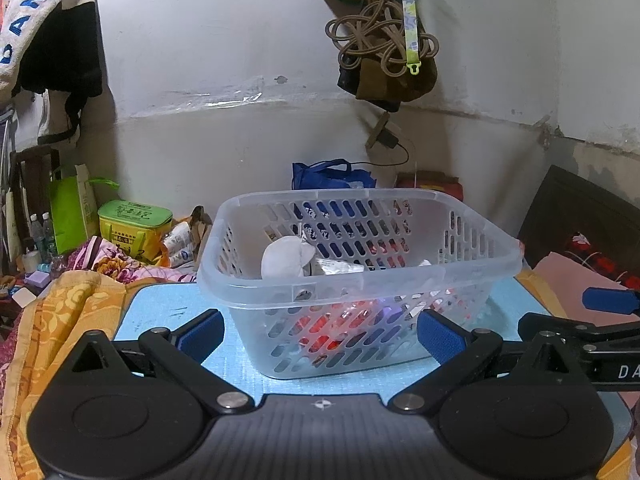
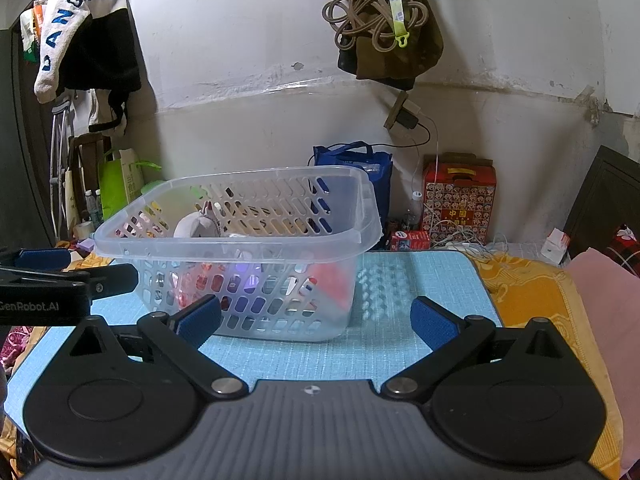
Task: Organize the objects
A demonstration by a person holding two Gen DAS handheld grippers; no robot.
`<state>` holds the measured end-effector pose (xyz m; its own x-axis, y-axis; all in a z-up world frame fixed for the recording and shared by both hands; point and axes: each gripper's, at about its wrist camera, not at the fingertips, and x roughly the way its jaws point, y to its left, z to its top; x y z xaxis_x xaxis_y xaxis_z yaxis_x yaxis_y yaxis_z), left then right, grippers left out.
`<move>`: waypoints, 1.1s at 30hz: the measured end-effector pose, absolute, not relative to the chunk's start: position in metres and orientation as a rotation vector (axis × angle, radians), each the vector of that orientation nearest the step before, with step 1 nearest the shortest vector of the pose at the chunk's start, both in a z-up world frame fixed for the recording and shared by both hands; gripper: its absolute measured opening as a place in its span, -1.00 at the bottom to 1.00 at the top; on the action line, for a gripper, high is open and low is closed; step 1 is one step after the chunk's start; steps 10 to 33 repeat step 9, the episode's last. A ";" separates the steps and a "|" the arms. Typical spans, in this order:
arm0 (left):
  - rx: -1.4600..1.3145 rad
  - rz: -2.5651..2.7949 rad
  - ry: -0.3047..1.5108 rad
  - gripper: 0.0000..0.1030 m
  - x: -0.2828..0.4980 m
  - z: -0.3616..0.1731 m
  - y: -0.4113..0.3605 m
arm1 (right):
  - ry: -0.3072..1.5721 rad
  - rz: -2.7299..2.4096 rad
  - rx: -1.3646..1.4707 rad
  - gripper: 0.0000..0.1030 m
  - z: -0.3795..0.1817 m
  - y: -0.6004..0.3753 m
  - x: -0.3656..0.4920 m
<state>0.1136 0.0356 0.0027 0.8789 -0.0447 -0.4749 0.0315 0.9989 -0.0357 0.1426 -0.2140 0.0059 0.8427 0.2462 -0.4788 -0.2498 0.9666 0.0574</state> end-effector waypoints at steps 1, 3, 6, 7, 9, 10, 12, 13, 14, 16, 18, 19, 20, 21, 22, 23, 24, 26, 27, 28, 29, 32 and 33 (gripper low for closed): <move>-0.026 -0.040 0.493 1.00 0.114 0.002 0.036 | 0.505 0.263 -0.008 1.00 0.006 -0.214 0.143; -0.027 -0.038 0.493 1.00 0.113 0.003 0.036 | 0.505 0.262 -0.010 1.00 0.006 -0.214 0.142; -0.015 -0.051 0.482 1.00 0.112 0.004 0.033 | 0.508 0.259 -0.010 1.00 0.005 -0.213 0.143; -0.009 -0.050 0.477 1.00 0.111 0.005 0.032 | 0.509 0.261 -0.009 1.00 0.004 -0.213 0.143; 0.007 -0.049 0.471 1.00 0.110 0.005 0.029 | 0.510 0.261 -0.011 1.00 0.005 -0.212 0.143; 0.007 -0.049 0.471 1.00 0.110 0.005 0.029 | 0.510 0.261 -0.011 1.00 0.005 -0.212 0.143; 0.007 -0.049 0.471 1.00 0.110 0.005 0.029 | 0.510 0.261 -0.011 1.00 0.005 -0.212 0.143; 0.007 -0.049 0.471 1.00 0.110 0.005 0.029 | 0.510 0.261 -0.011 1.00 0.005 -0.212 0.143; 0.007 -0.049 0.471 1.00 0.110 0.005 0.029 | 0.510 0.261 -0.011 1.00 0.005 -0.212 0.143; 0.007 -0.049 0.471 1.00 0.110 0.005 0.029 | 0.510 0.261 -0.011 1.00 0.005 -0.212 0.143; 0.007 -0.049 0.471 1.00 0.110 0.005 0.029 | 0.510 0.261 -0.011 1.00 0.005 -0.212 0.143; 0.007 -0.049 0.471 1.00 0.110 0.005 0.029 | 0.510 0.261 -0.011 1.00 0.005 -0.212 0.143; 0.007 -0.049 0.471 1.00 0.110 0.005 0.029 | 0.510 0.261 -0.011 1.00 0.005 -0.212 0.143; 0.007 -0.049 0.471 1.00 0.110 0.005 0.029 | 0.510 0.261 -0.011 1.00 0.005 -0.212 0.143; 0.007 -0.049 0.471 1.00 0.110 0.005 0.029 | 0.510 0.261 -0.011 1.00 0.005 -0.212 0.143; 0.007 -0.049 0.471 1.00 0.110 0.005 0.029 | 0.510 0.261 -0.011 1.00 0.005 -0.212 0.143; 0.007 -0.049 0.471 1.00 0.110 0.005 0.029 | 0.510 0.261 -0.011 1.00 0.005 -0.212 0.143; 0.007 -0.049 0.471 1.00 0.110 0.005 0.029 | 0.510 0.261 -0.011 1.00 0.005 -0.212 0.143; 0.007 -0.049 0.471 1.00 0.110 0.005 0.029 | 0.510 0.261 -0.011 1.00 0.005 -0.212 0.143; 0.007 -0.049 0.471 1.00 0.110 0.005 0.029 | 0.510 0.261 -0.011 1.00 0.005 -0.212 0.143; 0.007 -0.049 0.471 1.00 0.110 0.005 0.029 | 0.510 0.261 -0.011 1.00 0.005 -0.212 0.143; 0.007 -0.049 0.471 1.00 0.110 0.005 0.029 | 0.510 0.261 -0.011 1.00 0.005 -0.212 0.143; 0.007 -0.049 0.471 1.00 0.110 0.005 0.029 | 0.510 0.261 -0.011 1.00 0.005 -0.212 0.143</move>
